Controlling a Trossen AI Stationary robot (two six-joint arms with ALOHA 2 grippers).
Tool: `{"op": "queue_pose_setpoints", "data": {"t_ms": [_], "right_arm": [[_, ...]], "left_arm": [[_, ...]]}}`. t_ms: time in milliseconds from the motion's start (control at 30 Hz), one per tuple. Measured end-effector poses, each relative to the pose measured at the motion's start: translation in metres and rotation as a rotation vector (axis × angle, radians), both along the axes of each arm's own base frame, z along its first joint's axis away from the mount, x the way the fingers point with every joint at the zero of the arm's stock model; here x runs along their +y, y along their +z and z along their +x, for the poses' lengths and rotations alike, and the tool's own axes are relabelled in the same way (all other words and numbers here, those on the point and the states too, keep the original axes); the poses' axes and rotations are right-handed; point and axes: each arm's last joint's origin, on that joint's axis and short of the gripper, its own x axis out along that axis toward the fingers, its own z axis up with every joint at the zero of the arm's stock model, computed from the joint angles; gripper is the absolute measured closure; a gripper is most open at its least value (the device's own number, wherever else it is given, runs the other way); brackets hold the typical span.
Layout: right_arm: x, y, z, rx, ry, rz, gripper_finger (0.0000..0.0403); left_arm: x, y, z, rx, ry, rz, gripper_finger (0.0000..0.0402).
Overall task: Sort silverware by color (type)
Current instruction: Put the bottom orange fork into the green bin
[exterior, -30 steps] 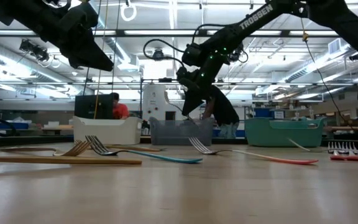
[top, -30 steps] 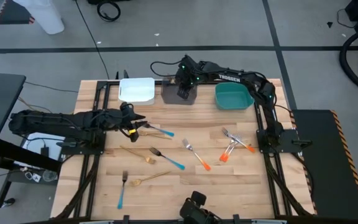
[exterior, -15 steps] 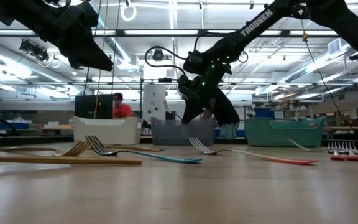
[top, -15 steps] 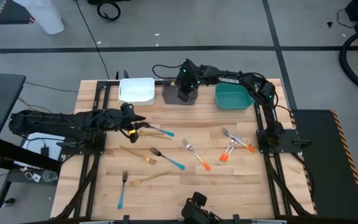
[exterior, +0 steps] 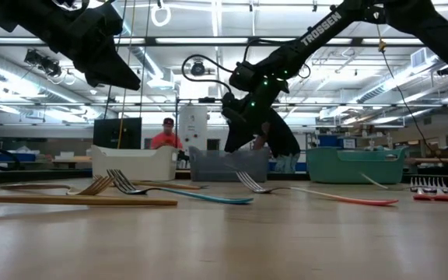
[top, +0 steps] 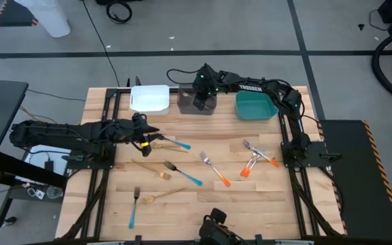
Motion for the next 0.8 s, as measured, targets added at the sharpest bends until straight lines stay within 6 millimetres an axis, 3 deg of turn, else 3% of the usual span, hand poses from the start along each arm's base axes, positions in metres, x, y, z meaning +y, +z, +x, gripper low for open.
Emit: {"op": "queue_pose_setpoints", "data": {"t_ms": [200,333,500,800], "right_arm": [[0.003,0.013,0.004,0.015,0.015,0.006,0.0288],[0.016,0.021,0.012,0.008,0.072,0.016,0.0288],[0.031,0.022,0.021,-0.019,0.184,0.042,0.0288],[0.037,0.020,0.022,0.007,0.130,0.070,0.0288]], "left_arm": [[0.000,0.000,0.000,0.000,0.000,0.000,0.0278],[0.000,0.000,0.000,0.000,0.000,0.001,0.0278],[0.000,0.000,0.000,0.000,0.000,0.001,0.0278],[0.000,0.000,0.000,0.000,0.000,0.001,0.0278]]}}
